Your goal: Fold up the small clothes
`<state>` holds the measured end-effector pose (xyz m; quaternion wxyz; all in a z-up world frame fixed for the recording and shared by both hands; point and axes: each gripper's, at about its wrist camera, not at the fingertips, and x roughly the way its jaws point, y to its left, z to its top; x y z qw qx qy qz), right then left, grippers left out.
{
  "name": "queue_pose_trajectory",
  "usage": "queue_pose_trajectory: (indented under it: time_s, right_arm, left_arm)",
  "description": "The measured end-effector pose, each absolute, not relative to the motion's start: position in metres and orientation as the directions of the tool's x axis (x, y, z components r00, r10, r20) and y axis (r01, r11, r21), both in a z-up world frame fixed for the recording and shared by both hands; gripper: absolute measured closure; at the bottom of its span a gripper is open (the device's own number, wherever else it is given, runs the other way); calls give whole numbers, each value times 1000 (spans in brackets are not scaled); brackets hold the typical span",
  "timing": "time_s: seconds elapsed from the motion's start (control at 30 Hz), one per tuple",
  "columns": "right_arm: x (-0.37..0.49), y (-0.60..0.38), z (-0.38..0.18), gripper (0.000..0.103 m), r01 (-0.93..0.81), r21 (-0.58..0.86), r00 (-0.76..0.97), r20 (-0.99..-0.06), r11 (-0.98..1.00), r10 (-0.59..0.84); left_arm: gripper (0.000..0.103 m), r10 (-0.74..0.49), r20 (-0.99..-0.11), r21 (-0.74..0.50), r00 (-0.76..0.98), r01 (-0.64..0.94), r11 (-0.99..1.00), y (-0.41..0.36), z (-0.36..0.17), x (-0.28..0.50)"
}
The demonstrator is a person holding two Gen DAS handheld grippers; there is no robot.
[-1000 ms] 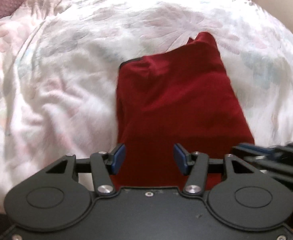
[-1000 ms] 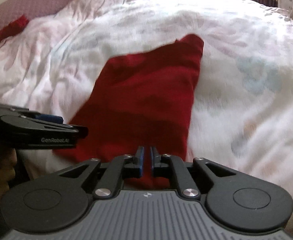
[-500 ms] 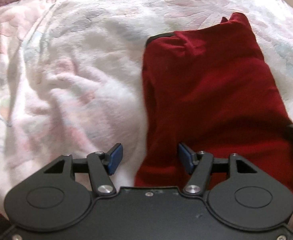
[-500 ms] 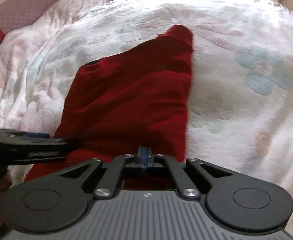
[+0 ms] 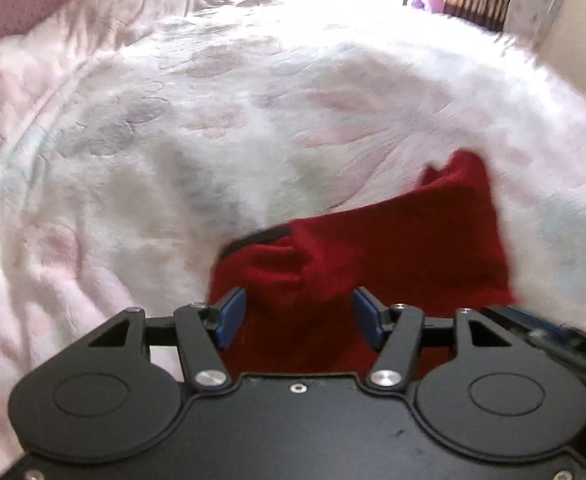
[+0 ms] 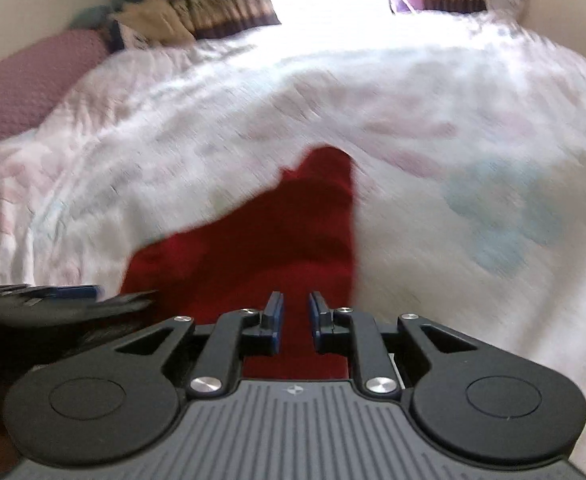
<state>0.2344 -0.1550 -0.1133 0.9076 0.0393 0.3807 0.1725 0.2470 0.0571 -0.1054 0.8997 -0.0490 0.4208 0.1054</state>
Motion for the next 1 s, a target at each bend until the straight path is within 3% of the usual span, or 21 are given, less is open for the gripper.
queue_pose_trajectory:
  time_s: [0.03, 0.13, 0.2, 0.23, 0.37, 0.53, 0.57, 0.6, 0.7, 0.8, 0.9, 1.0]
  right_arm:
    - [239, -149, -119, 83, -284, 199, 657, -671, 938, 342]
    - [257, -141, -143, 83, -243, 205, 658, -683, 948, 316]
    - [261, -138, -160, 101, -229, 167, 657, -701, 959, 279]
    - [262, -137, -167, 103, -232, 137, 660, -705, 963, 259]
    - [256, -154, -163, 103, -210, 181, 673, -686, 961, 276]
    - [250, -158, -150, 103, -177, 108, 709, -676, 978, 203]
    - [251, -160, -146, 91, -161, 101, 718, -671, 982, 187]
    - [253, -163, -142, 87, -154, 115, 727, -659, 981, 192]
    - [272, -166, -135, 87, -187, 219, 736, -614, 958, 285]
    - [293, -159, -140, 87, -184, 258, 766, -567, 949, 302]
    - [319, -153, -158, 87, -149, 268, 755, -591, 952, 285]
    - [331, -154, -170, 88, -128, 288, 727, -624, 949, 288]
  left_arm:
    - [39, 214, -760, 80, 614, -238, 968, 55, -116, 249]
    - [34, 225, -748, 131, 624, -193, 972, 55, -140, 249]
    - [34, 219, -743, 128, 633, -187, 974, 57, -140, 247]
    - [34, 214, -742, 123, 636, -185, 975, 59, -138, 247]
    - [34, 186, -745, 72, 640, -200, 977, 69, -136, 245]
    - [36, 169, -727, -3, 665, -249, 968, 87, -114, 241]
    - [38, 171, -706, -14, 688, -254, 967, 87, -109, 243]
    - [38, 176, -690, -16, 702, -258, 966, 88, -107, 247]
    - [38, 199, -678, 0, 708, -270, 963, 90, -121, 267]
    - [35, 240, -734, 57, 635, -296, 954, 96, -153, 283]
    - [35, 198, -732, -23, 652, -314, 949, 108, -159, 282]
    - [35, 196, -731, -21, 654, -308, 951, 109, -156, 282]
